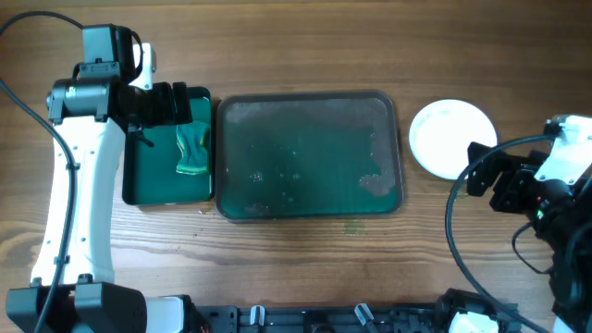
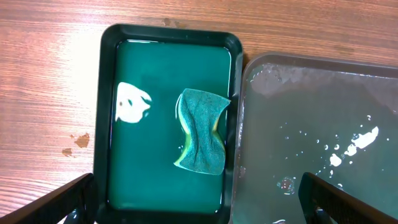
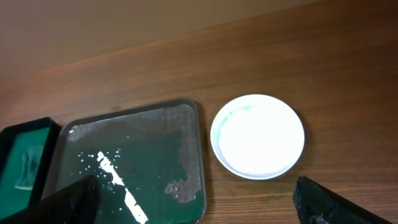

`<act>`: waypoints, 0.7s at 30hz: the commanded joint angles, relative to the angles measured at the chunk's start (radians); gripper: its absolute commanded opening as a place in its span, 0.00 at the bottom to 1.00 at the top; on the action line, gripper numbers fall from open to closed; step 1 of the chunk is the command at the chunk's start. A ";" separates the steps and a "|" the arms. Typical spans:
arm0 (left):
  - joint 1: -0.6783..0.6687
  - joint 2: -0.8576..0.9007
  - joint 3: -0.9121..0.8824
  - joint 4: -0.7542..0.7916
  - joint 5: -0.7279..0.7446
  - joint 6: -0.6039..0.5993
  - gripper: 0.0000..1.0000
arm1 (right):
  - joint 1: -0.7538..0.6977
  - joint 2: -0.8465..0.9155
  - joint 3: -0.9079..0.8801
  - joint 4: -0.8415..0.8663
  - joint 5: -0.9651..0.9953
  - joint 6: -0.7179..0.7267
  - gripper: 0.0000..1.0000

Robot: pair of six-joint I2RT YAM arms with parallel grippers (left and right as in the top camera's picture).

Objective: Clean dirty plates on tray and stack at the side

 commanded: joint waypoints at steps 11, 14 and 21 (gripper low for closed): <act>-0.001 0.005 0.006 0.003 0.012 0.001 1.00 | 0.128 -0.337 -0.526 0.548 0.095 -0.013 1.00; -0.001 0.005 0.006 0.003 0.012 0.001 1.00 | 0.158 -0.459 -0.749 0.769 0.095 0.032 1.00; -0.001 0.005 0.006 0.003 0.012 0.001 1.00 | 0.210 -0.686 -1.098 1.006 0.098 0.039 1.00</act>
